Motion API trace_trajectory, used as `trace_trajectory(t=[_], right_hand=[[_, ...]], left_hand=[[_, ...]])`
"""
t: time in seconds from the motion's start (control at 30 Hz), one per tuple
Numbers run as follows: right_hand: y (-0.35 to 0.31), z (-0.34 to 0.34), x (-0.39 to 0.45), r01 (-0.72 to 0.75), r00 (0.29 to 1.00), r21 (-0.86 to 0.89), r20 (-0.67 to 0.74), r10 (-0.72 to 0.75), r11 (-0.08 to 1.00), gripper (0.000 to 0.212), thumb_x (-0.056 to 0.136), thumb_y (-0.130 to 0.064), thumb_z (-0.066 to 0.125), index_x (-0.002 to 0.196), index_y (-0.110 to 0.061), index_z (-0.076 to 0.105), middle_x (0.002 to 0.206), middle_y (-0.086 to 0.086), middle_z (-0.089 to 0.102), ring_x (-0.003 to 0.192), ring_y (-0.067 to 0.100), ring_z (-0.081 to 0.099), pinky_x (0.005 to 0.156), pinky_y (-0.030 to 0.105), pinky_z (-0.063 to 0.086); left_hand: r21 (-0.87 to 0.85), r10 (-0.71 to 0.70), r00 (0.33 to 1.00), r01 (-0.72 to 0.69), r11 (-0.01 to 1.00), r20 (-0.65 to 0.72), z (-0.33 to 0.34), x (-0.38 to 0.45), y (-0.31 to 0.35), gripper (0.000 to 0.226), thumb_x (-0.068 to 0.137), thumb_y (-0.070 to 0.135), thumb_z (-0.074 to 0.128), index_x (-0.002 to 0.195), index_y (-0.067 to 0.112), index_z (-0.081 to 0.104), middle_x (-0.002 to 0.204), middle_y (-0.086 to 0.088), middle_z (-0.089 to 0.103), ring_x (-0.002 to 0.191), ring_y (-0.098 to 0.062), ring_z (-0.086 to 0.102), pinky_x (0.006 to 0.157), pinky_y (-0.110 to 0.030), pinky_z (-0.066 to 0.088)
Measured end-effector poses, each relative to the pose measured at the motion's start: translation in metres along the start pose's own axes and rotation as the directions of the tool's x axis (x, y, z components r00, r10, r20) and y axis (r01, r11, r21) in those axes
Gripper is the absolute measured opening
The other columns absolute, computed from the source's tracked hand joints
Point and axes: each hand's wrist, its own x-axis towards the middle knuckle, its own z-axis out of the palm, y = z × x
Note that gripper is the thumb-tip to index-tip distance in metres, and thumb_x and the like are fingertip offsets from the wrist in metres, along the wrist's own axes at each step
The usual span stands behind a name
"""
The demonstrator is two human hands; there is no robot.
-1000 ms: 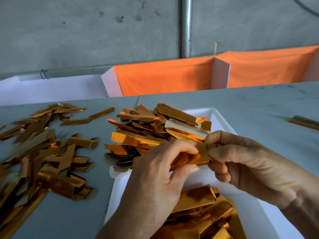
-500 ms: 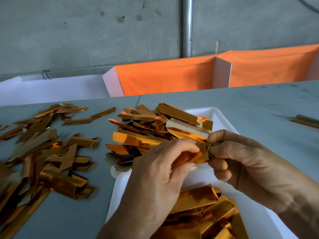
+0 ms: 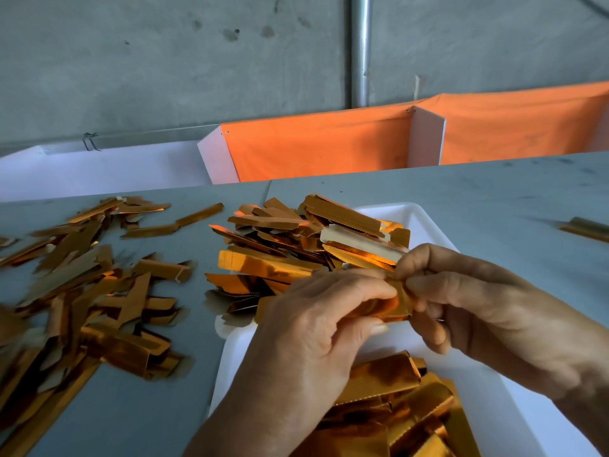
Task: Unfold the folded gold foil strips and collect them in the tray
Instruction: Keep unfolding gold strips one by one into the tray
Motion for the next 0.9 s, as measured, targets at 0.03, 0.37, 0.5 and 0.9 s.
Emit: trace_trajectory(t=[0.03,0.37,0.5,0.9], right_hand=[[0.001,-0.001,0.001,-0.002,1.000,0.019,0.011,0.002,1.000,0.022,0.068,-0.020,0.074,0.085,-0.009,0.067,0.060,0.007,0.050,0.045,0.015,0.050,0.045,0.020,0.044],[0.001,-0.002,0.003,-0.024,0.999,0.110,0.036,0.020,0.994,0.029,0.060,-0.019,0.086,0.081,-0.010,0.068,0.055,0.003,0.043,0.039,0.010,0.043,0.040,0.019,0.039],[0.001,0.003,0.001,0.005,1.000,0.051,-0.025,-0.004,0.999,0.021,0.063,-0.015,0.077,0.081,-0.011,0.067,0.056,0.006,0.050,0.044,0.014,0.049,0.043,0.020,0.044],[0.001,0.008,0.000,0.107,0.983,-0.285,-0.116,-0.145,0.953,0.014,0.070,-0.008,0.059,0.075,-0.019,0.065,0.055,0.007,0.053,0.044,0.015,0.049,0.047,0.016,0.042]], left_hand=[[-0.030,-0.003,1.000,0.003,1.000,0.008,0.000,0.000,0.000,0.027,0.079,0.024,0.065,0.106,0.027,0.068,0.116,0.019,0.061,0.108,0.005,0.056,0.091,-0.015,0.046],[-0.076,0.024,1.000,-0.024,0.997,-0.002,0.000,-0.001,0.001,0.027,0.079,0.021,0.067,0.106,0.024,0.070,0.112,0.016,0.066,0.107,0.002,0.059,0.089,-0.018,0.049],[-0.047,0.014,0.999,-0.017,0.999,-0.047,0.001,-0.001,0.000,0.028,0.078,0.020,0.066,0.106,0.022,0.071,0.110,0.015,0.067,0.106,0.004,0.058,0.089,-0.017,0.049],[0.208,0.140,0.989,-0.127,0.970,-0.049,0.004,0.002,0.003,0.028,0.078,0.026,0.064,0.104,0.018,0.072,0.108,0.009,0.070,0.103,-0.007,0.062,0.085,-0.030,0.054]])
